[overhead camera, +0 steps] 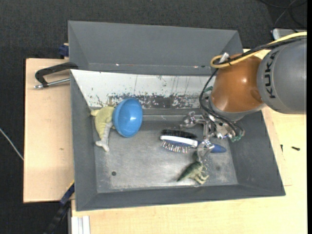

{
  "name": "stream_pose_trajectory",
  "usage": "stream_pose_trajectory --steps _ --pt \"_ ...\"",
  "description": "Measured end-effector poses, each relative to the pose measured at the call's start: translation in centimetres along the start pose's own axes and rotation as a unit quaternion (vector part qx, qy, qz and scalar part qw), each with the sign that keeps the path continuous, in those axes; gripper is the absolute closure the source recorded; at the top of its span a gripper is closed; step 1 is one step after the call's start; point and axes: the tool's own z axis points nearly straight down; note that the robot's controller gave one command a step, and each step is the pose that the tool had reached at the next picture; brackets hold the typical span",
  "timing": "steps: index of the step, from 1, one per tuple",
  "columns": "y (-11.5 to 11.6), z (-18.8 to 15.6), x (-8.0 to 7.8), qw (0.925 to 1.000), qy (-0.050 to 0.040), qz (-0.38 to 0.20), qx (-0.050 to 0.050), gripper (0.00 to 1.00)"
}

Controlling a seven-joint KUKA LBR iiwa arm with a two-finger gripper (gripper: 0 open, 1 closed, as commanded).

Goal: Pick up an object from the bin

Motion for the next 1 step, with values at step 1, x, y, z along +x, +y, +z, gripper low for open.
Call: stream_pose_trajectory --steps 1 --pt "-0.17 -0.07 0.44 0.9999 0.0111 0.000 -0.001 1.00"
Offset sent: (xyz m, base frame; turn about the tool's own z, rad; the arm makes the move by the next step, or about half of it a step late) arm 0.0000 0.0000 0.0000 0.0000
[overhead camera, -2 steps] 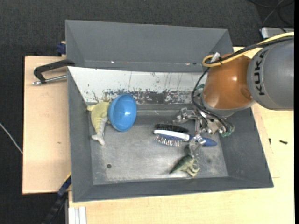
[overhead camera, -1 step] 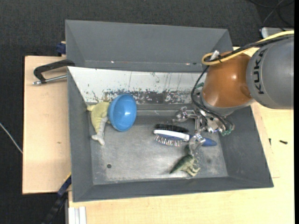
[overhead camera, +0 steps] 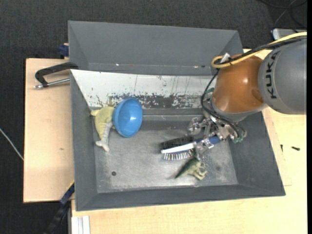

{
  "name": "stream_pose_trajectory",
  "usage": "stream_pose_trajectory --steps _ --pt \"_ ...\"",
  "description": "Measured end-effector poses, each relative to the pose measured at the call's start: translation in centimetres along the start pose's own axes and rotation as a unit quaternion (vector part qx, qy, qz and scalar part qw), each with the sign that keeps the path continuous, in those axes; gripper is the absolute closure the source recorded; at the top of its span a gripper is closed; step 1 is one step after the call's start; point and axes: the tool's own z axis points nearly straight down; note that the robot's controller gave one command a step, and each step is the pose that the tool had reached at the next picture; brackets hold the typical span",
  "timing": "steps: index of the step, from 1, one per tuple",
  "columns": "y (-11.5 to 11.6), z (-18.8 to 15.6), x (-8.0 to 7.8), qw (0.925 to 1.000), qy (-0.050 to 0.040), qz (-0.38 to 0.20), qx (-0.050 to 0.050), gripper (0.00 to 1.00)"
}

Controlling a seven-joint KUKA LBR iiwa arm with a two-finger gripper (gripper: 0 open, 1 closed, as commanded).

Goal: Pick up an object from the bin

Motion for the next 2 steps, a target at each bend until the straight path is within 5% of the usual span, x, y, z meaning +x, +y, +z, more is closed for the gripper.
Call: stream_pose_trajectory --steps 1,2 --pt "0.0 -2.9 -0.1 0.9999 -0.0114 0.000 0.003 1.00" --pt "0.1 -10.5 -0.3 0.9999 -0.0139 0.001 0.004 1.00"
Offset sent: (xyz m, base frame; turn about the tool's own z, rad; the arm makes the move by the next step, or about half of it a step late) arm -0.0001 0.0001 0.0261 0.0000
